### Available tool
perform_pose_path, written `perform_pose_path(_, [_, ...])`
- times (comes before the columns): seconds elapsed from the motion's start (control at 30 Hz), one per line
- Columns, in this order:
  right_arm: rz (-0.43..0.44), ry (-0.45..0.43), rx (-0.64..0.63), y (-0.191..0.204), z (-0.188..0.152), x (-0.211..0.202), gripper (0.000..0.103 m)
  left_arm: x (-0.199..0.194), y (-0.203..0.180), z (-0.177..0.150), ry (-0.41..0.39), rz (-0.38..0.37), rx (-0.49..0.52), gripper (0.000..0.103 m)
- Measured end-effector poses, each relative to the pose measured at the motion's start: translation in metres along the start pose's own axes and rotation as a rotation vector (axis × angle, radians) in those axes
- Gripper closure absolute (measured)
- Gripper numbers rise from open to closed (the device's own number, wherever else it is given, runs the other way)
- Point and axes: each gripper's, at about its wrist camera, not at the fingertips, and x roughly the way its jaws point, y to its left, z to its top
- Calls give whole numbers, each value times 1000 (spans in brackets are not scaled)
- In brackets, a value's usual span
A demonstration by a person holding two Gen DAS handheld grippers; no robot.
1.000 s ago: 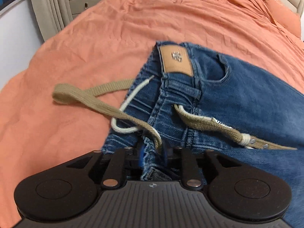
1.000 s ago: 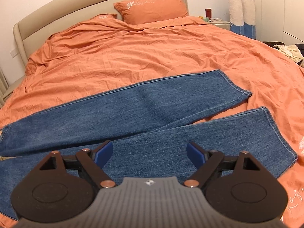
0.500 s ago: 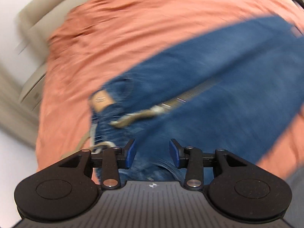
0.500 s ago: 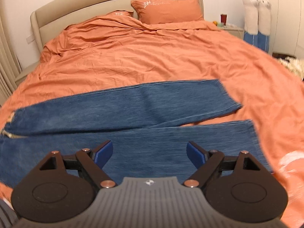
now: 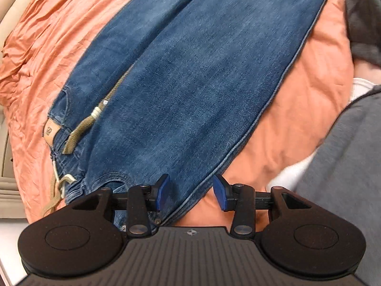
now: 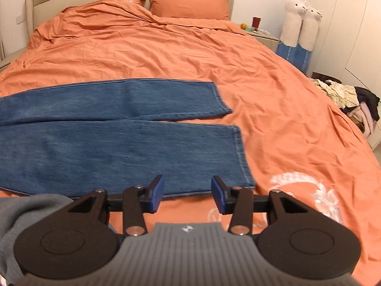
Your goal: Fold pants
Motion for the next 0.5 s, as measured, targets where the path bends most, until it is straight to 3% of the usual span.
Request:
perform_pose_path(0.27, [-23, 67, -147, -18, 18, -6, 62, 17, -20, 21, 42, -56, 59, 54])
perform_pose_path(0.4, [-7, 64, -290, -21, 19, -2, 62, 31, -35, 33, 63, -26, 119, 53])
perform_pose_path(0.5, [13, 62, -435, -16, 4, 9, 62, 35, -42, 36, 81, 18, 162, 46])
